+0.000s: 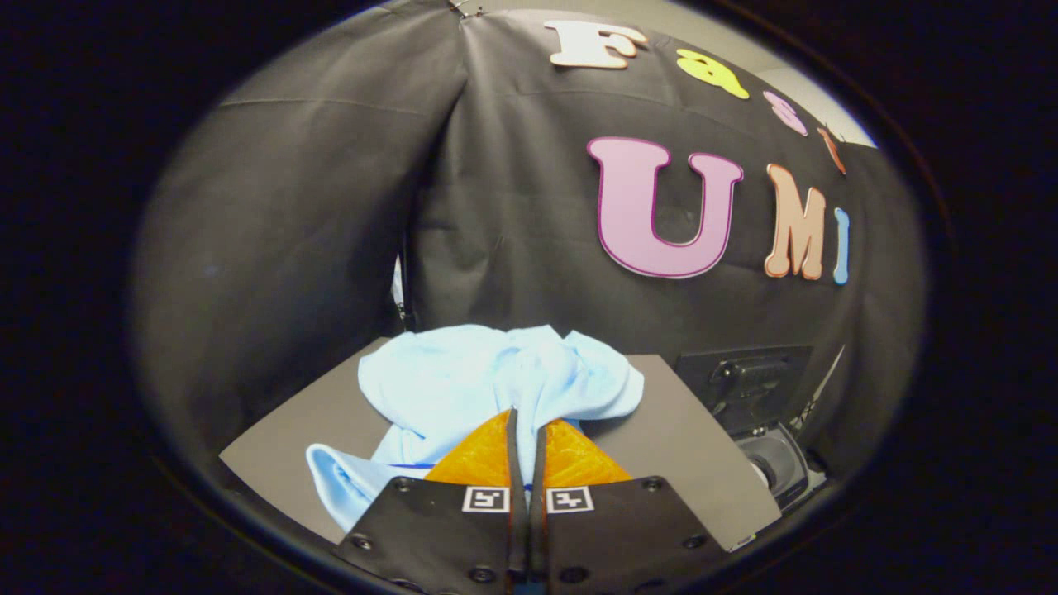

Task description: Put the clothes into the washing machine and then close the washing machine lid.

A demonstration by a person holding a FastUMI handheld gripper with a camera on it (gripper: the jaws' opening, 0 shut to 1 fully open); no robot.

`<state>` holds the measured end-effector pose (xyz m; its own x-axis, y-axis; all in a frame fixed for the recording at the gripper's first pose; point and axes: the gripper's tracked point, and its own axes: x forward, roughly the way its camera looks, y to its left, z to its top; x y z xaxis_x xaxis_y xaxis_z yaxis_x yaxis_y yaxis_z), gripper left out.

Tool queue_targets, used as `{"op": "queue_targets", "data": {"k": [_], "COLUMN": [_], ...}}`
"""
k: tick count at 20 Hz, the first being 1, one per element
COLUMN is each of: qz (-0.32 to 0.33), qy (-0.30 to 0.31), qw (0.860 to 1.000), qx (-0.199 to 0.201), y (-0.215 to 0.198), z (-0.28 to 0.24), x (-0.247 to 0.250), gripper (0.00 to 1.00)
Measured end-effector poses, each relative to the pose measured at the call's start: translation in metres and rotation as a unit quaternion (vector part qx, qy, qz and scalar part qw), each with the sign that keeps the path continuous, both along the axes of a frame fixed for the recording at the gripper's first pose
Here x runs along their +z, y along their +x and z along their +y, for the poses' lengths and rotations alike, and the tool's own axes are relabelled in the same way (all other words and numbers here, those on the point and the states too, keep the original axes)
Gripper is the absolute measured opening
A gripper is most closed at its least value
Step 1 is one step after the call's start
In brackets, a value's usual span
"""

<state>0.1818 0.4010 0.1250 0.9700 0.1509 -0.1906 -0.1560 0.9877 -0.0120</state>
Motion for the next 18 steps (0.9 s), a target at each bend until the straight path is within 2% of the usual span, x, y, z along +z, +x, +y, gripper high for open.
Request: {"op": "queue_targets", "data": {"k": [7, 15, 18], "qz": [-0.076, -0.084, -0.091], "qy": [0.052, 0.053, 0.051], "qw": [0.996, 0.993, 0.992], "qx": [-0.023, -0.065, -0.069], "y": [-0.033, -0.048, -0.052], "z": [-0.032, -0.1, -0.113], "x": [0.042, 0.056, 0.063], "gripper": [0.02, 0.02, 0.02]}}
